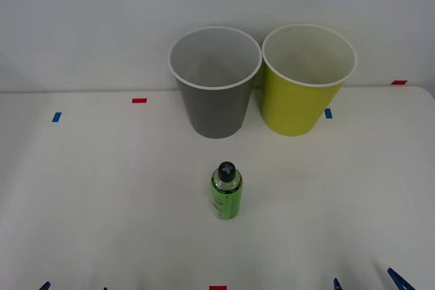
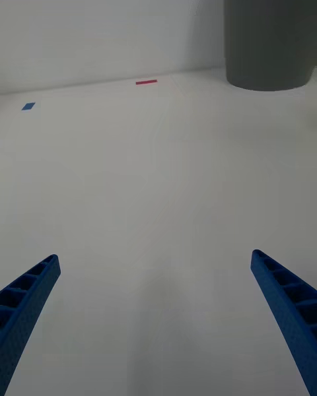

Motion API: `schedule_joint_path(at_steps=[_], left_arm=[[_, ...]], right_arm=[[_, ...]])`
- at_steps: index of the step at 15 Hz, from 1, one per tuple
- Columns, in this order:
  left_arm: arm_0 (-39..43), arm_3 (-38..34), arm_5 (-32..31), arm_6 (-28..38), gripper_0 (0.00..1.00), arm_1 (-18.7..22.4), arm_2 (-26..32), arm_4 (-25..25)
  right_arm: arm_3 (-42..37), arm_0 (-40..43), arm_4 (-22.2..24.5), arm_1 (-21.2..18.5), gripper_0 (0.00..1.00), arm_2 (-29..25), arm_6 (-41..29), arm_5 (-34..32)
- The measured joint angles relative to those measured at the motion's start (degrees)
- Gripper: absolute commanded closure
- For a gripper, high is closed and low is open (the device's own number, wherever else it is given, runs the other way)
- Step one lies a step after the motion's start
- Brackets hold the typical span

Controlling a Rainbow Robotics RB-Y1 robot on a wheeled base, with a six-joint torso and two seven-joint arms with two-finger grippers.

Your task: Put cans in the gray bin and PET bottles in the light green bin.

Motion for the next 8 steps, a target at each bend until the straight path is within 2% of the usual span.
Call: schedule_joint_path(at_steps=[2, 5, 8], left_arm=[[-0.8, 0.2, -4.4, 0.2, 0.00, 2.0, -1.1, 0.4], [-3.6, -0.6, -5.0, -0.2, 0.00, 5.4, -2.3, -0.6], [-11.0, -0.6, -4.1, -0.6, 0.00, 8.9, -6.9, -0.9]], right_arm=[[0.0, 0.0, 0.0, 0.0, 0.00, 0.0, 0.0, 0.0], [0.0, 0.0, 0.0, 0.0, 0.00, 0.0, 0.0, 0.0], [0.0, 0.0, 0.0, 0.0, 0.00, 0.0, 0.0, 0.0]])
